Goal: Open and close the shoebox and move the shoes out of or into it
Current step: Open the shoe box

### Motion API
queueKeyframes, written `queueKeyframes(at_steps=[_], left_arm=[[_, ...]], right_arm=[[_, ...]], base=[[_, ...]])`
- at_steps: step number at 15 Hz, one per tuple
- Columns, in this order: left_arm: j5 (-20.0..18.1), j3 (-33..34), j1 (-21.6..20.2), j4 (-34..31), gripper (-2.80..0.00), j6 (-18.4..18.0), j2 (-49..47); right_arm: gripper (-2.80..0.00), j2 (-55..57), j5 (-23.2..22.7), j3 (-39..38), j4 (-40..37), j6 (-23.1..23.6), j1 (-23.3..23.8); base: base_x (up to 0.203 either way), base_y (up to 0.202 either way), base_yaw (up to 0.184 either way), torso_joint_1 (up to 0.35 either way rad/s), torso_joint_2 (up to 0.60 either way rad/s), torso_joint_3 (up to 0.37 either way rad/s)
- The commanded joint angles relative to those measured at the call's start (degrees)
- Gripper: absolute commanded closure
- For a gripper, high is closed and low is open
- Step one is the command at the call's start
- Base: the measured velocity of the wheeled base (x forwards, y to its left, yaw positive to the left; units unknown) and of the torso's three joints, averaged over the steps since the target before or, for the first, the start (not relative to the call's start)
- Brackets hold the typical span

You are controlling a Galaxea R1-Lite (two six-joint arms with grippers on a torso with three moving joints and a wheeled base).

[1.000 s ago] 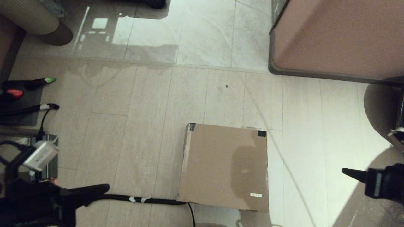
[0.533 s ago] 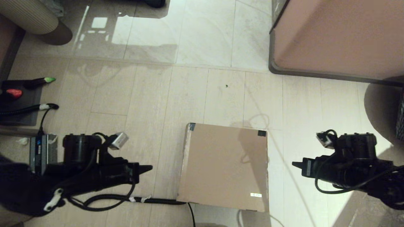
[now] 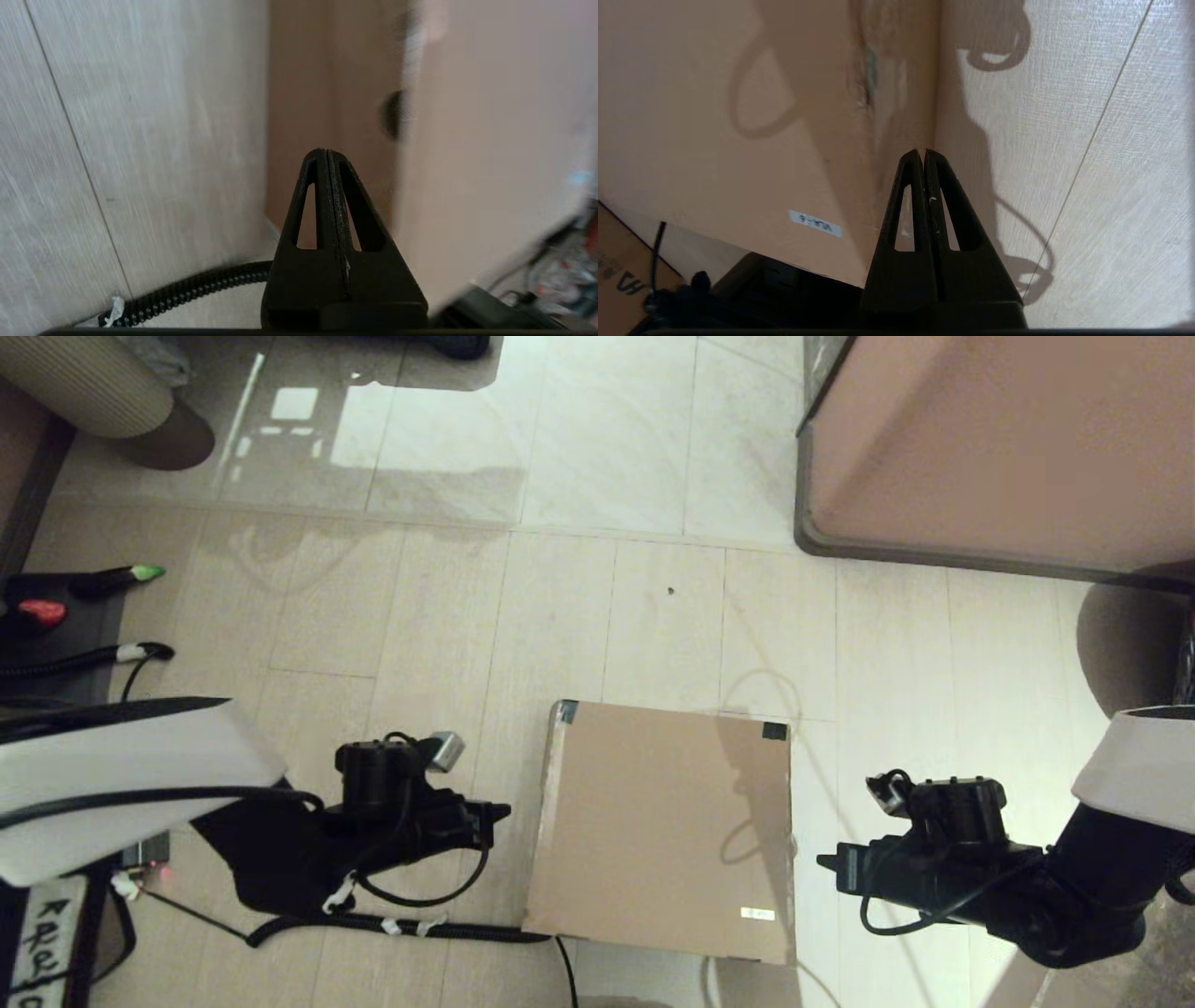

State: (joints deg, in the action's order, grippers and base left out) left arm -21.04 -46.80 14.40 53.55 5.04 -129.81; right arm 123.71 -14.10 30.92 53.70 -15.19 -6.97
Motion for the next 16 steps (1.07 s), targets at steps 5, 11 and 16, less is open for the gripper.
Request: queueKeyframes(at_steps=[5, 11, 16], left_arm=[[4.8, -5.3, 2.7, 0.3, 0.0, 0.5, -6.2], [5.1, -6.1, 4.2, 0.2, 0.0, 0.6, -7.0], [5.2, -7.5, 4.7, 0.2, 0.0, 0.6, -7.9]], right_arm=[[0.0, 6.5, 1.4, -1.0, 8.8, -2.6, -0.2], [0.0, 9.0, 2.5, -1.2, 11.5, -2.7, -0.3], [0.0, 11.9, 3.1, -1.6, 15.5, -2.8, -0.3]], base=[[0.0, 0.0, 0.0, 0.0, 0.0, 0.0], [0.0, 0.0, 0.0, 0.0, 0.0, 0.0], [0.0, 0.0, 0.0, 0.0, 0.0, 0.0]])
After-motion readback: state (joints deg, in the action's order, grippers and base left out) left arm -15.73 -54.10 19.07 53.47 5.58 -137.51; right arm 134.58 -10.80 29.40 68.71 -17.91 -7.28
